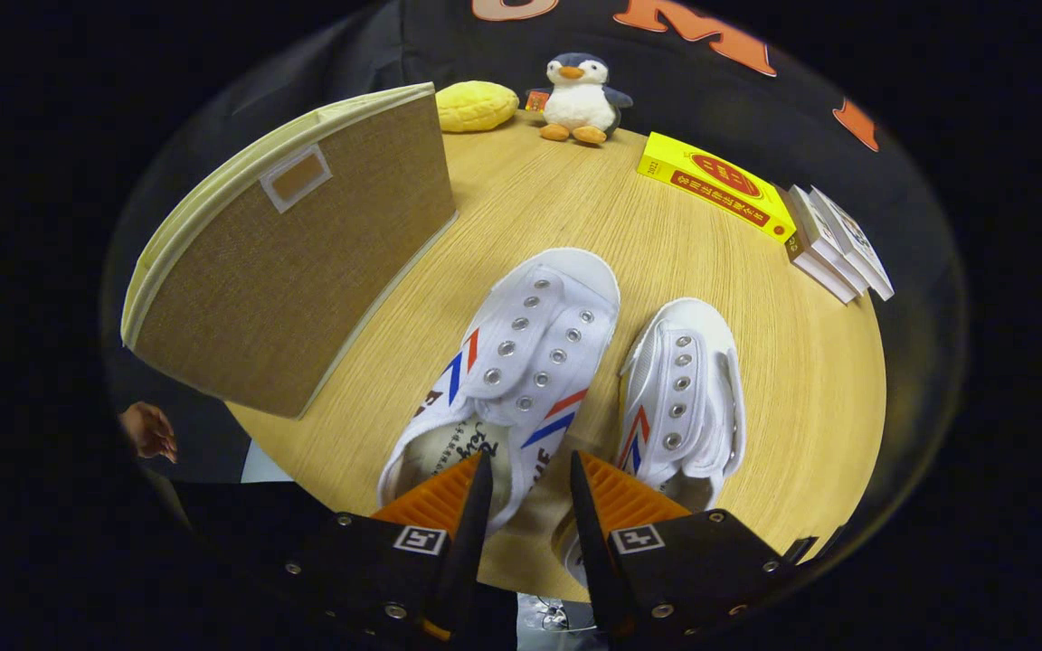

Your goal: Open the storage box then place both shoes into the box .Put the left shoe in first, then the right shoe, with the right side of both shoes facing outward in a uniform manner.

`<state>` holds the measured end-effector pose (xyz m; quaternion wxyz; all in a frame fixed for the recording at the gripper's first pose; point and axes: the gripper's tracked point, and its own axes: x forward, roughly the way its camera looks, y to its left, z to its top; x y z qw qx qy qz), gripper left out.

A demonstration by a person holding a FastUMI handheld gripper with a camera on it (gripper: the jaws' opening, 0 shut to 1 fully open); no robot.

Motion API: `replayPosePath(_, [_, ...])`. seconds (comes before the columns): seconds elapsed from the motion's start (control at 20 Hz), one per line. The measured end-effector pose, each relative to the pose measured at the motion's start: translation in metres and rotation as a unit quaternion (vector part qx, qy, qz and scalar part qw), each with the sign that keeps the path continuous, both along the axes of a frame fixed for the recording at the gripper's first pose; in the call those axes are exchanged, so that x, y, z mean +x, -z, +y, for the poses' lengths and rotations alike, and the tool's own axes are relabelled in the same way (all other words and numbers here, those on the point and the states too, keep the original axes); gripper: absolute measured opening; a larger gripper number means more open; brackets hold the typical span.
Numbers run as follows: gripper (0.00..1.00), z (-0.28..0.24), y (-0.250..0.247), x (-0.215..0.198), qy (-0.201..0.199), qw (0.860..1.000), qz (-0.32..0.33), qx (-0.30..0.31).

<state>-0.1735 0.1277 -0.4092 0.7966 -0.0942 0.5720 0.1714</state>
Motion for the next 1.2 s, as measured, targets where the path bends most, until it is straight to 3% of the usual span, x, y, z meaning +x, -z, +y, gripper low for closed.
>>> replayPosePath(0.2, [0.41, 0.001, 0.005, 0.006, 0.016, 0.999, -0.04, -0.002])
replayPosePath(0.35, [0.32, -0.004, 0.01, 0.007, 0.061, 0.996, -0.062, 0.007])
replayPosePath(0.6, [0.23, 0.002, 0.008, 0.012, 0.085, 0.992, -0.086, 0.028])
replayPosePath(0.85, [0.11, 0.0, -0.005, 0.033, 0.139, 0.982, -0.115, 0.059])
replayPosePath(0.95, [0.04, -0.011, 0.006, 0.035, 0.148, 0.983, -0.102, 0.041])
replayPosePath(1.2, [0.03, -0.01, 0.016, 0.036, 0.143, 0.986, -0.064, 0.056])
